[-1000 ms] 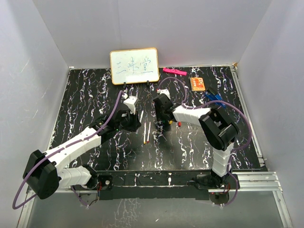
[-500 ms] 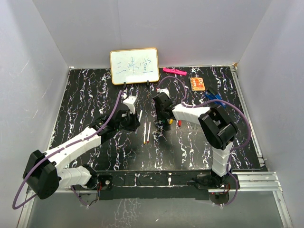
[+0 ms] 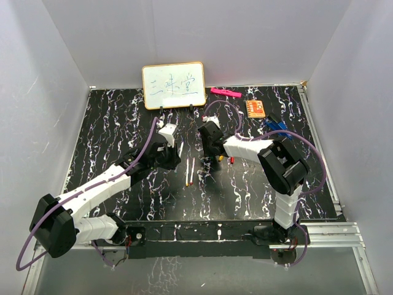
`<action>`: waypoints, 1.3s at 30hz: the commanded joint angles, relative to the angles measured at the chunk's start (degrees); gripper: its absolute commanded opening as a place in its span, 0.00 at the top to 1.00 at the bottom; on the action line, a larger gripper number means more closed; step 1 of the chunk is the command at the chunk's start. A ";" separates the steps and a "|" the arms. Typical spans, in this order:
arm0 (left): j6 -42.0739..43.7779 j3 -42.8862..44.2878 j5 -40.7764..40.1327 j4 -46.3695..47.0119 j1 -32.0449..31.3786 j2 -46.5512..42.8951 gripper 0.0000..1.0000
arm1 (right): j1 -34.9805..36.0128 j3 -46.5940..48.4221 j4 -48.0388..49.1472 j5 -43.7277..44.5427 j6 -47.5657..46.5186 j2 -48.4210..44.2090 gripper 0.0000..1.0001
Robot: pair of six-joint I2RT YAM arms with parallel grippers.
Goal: Insert the pens into the pen caps
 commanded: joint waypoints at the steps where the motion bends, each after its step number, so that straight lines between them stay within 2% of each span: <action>1: -0.20 0.63 -0.65 0.10 0.33 -0.98 1.00 | 0.70 -2.59 -9.14 -3.40 1.18 3.50 0.73; 5: -0.29 0.49 -0.90 0.29 0.33 -1.16 1.00 | 0.79 -2.22 -10.23 -2.47 1.25 4.80 0.79; 9: -0.37 0.49 -1.22 0.21 0.33 -1.12 1.00 | 0.85 -2.27 -11.18 -2.19 1.40 6.34 1.00; 15: 0.09 0.75 -1.44 0.05 0.34 -0.79 1.00 | 1.02 -2.00 -11.16 -0.52 1.34 6.16 1.00; 21: 0.29 1.98 -1.16 -0.98 0.34 1.44 1.00 | 0.95 2.41 -8.59 3.91 0.79 0.51 1.00; 27: -0.74 1.19 0.93 2.30 0.31 1.23 1.00 | 0.01 3.66 0.82 1.29 -0.77 -9.56 1.00; 35: -3.87 -2.20 10.04 14.20 0.33 1.91 1.00 | -0.32 -8.47 24.21 -5.80 1.19 -22.96 1.00; 39: -6.39 -3.86 14.29 21.02 0.33 2.88 1.00 | -0.33 -13.68 32.44 -7.61 3.43 -27.76 1.00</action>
